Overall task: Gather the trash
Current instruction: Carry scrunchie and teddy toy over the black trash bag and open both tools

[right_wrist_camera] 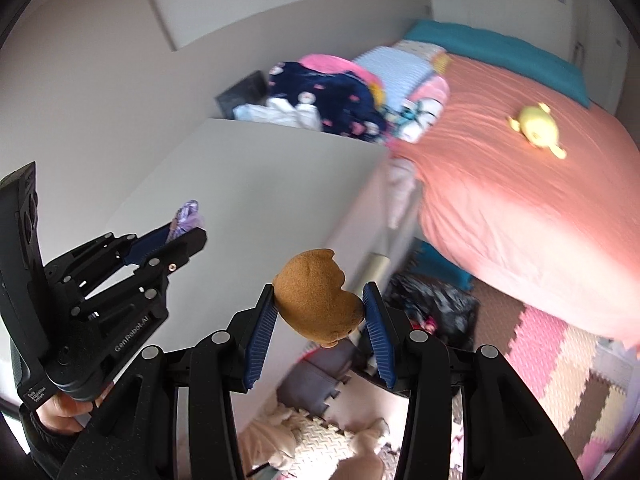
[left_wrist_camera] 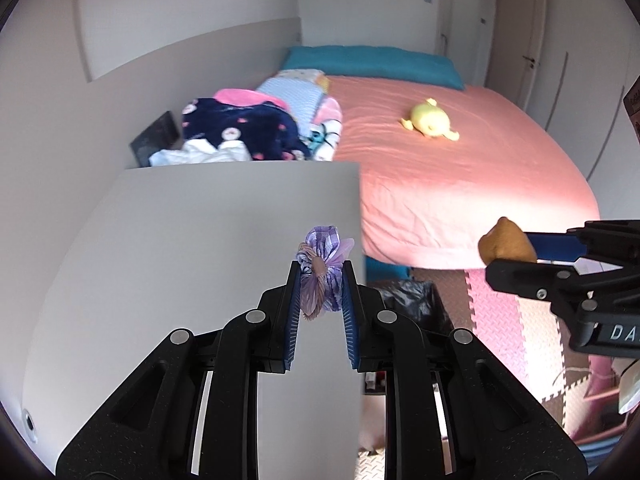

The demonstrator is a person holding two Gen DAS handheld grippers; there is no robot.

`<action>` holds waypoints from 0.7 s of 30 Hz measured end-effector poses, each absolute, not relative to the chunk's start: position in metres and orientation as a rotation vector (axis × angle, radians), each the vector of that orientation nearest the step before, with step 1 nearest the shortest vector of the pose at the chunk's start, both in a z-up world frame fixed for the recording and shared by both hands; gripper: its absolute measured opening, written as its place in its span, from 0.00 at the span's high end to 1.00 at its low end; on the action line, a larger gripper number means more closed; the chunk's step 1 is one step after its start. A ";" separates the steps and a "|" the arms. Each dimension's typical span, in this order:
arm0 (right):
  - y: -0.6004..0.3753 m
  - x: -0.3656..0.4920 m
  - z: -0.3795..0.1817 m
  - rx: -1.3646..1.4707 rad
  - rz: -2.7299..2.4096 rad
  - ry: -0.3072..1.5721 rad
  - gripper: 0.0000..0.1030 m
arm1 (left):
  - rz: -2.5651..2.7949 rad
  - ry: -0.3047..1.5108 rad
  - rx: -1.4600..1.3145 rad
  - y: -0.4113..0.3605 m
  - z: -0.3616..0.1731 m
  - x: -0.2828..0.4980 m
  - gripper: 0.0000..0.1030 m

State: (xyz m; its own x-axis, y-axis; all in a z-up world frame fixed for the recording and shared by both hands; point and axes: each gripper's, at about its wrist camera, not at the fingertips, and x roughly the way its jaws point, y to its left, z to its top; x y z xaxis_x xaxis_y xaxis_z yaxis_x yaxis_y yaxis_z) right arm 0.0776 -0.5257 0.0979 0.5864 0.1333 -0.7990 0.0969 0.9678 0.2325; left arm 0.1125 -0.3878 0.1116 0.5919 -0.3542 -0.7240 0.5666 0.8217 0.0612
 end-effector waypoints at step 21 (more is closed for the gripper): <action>-0.632 0.051 0.042 0.369 -0.131 1.059 0.55 | -0.654 0.893 0.441 -0.496 0.057 0.105 0.81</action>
